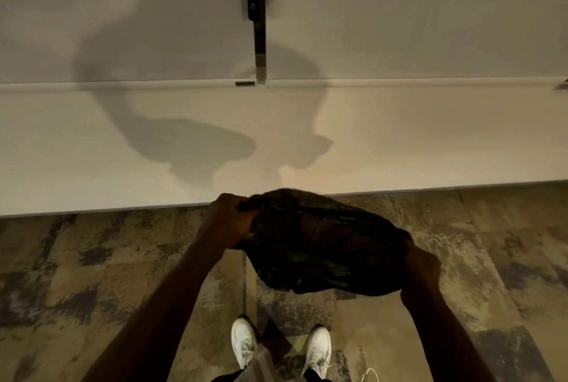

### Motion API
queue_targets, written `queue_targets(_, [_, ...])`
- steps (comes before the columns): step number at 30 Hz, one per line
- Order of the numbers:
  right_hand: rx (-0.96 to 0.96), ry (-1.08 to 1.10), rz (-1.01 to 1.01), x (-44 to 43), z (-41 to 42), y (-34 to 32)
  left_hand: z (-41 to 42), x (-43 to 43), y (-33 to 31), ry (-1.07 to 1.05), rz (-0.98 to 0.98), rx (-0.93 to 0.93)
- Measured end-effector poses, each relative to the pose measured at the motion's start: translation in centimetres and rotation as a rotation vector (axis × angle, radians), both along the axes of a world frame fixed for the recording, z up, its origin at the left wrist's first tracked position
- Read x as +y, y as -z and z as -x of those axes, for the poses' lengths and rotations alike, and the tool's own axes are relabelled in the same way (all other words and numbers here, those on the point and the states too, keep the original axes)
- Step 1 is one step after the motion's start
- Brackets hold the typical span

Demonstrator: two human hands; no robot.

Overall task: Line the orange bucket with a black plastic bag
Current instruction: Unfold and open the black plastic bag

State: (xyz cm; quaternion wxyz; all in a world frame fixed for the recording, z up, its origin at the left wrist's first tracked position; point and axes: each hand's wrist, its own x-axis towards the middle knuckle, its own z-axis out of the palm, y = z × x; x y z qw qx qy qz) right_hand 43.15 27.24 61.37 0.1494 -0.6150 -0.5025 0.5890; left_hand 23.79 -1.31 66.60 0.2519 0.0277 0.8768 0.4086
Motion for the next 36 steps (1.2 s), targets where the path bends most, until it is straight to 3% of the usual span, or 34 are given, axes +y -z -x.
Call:
queue_targets(3, [-0.161, -0.166, -0.123, 1.9, -1.9, 1.2, -1.7, 2.5, -1.1, -0.162, -0.141, -0.12])
queue_targets(6, [-0.272, -0.318, -0.343, 3.1, -2.8, 1.9, -2.8, 4.7, -1.6, -0.169, -0.09, -0.062])
queue_targets(9, [-0.12, -0.49, -0.568, 4.0, -2.4, 1.6, -4.3, 6.5, -2.3, -0.07, 0.01, 0.052])
queue_targets(12, [0.083, -0.702, -0.579, 3.9, -1.3, 0.7, -5.2, 7.9, -2.2, -0.027, 0.043, 0.096])
queue_targets(18, [0.086, -1.22, -0.808, 0.9, 1.5, 0.2, -6.5, 9.4, -2.9, 0.214, 0.116, 0.194])
queue_targets(24, [0.09, -0.989, -0.75, 1.4, 4.4, 0.9, -6.9, 7.7, -2.0, 0.372, 0.318, 0.242])
queue_targets(27, [0.092, -0.899, -0.565, 2.6, 5.3, -0.1, -7.5, 6.6, -1.1, 0.299, 0.61, 0.211])
queue_targets(29, [0.095, -0.85, -0.491, 3.6, 5.6, -0.5, -7.9, 5.6, 0.3, 0.159, 0.693, 0.173])
queue_targets(33, [0.19, -0.717, -0.362, 4.9, 5.7, -0.7, -7.8, 3.7, 4.6, -0.039, 0.546, 0.046])
queue_targets(36, [0.197, -0.549, -0.405, 5.6, 5.1, -1.3, -8.7, 4.2, 5.3, -0.378, 0.127, -0.148])
